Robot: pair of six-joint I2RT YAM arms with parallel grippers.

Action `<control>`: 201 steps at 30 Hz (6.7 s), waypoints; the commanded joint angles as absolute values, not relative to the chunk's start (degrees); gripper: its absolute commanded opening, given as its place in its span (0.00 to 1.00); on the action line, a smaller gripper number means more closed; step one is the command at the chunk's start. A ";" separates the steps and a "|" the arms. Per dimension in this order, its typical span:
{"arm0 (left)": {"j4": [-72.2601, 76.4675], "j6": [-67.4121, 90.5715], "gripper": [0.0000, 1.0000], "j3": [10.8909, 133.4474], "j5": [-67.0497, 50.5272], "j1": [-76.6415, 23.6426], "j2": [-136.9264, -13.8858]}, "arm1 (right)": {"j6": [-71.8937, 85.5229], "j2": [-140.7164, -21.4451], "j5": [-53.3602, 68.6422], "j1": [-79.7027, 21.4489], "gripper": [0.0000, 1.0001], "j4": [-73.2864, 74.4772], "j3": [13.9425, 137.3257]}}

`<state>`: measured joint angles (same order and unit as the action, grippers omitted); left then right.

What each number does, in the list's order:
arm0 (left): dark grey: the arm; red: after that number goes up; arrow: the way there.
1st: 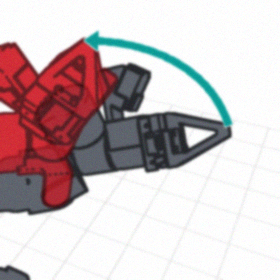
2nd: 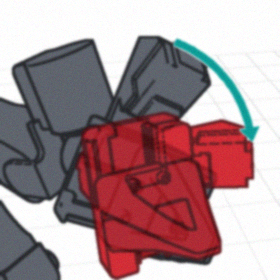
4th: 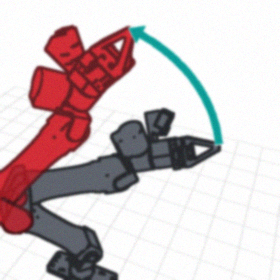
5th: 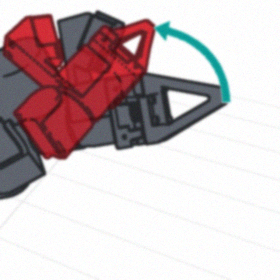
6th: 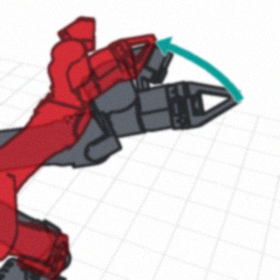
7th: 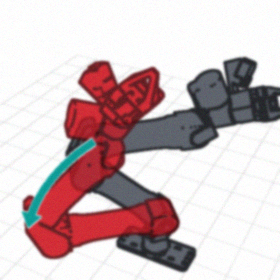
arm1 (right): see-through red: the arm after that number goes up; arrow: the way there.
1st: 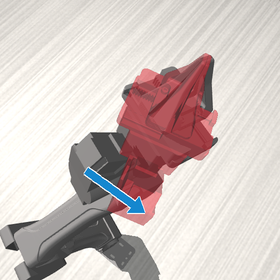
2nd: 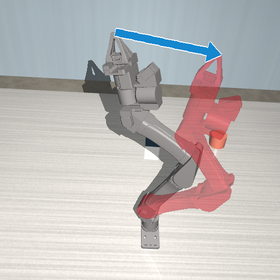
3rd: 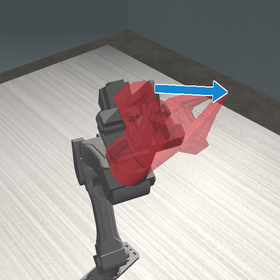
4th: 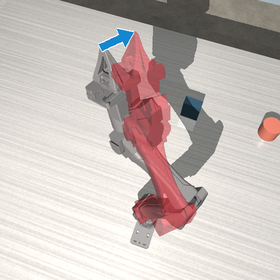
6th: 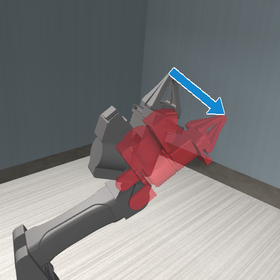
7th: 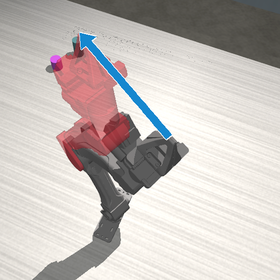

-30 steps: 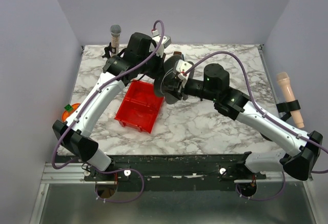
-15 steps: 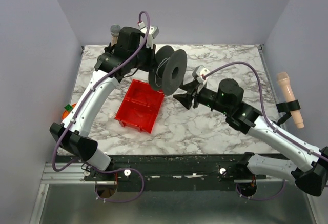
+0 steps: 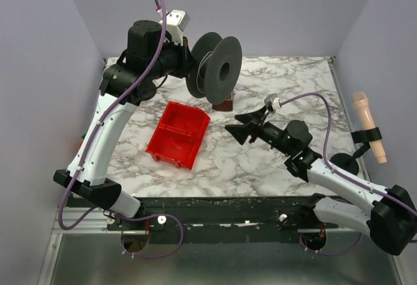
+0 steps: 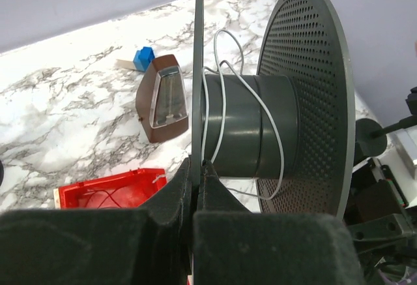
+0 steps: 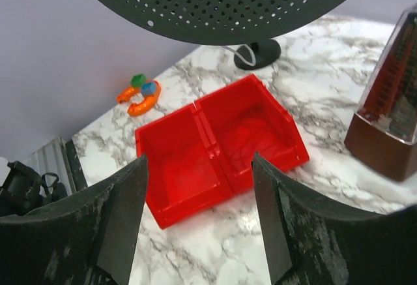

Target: Wrap the cables

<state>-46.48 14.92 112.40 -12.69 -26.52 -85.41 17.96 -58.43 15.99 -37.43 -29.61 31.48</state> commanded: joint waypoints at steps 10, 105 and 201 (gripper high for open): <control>-46.84 19.60 0.00 121.73 -16.70 -26.46 -84.90 | 17.75 -75.75 15.64 -38.76 0.73 -69.60 30.66; -27.08 26.27 0.00 82.80 -54.13 -24.35 -97.02 | -3.52 -51.50 -7.47 -32.78 0.38 -9.15 28.04; -10.37 48.96 0.00 102.48 -56.87 -21.27 -100.46 | 125.69 -83.76 9.85 -29.09 0.01 -66.71 19.43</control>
<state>-12.93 47.83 101.89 -54.94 -21.08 -102.13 114.72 -82.72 12.38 -28.88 -63.94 20.88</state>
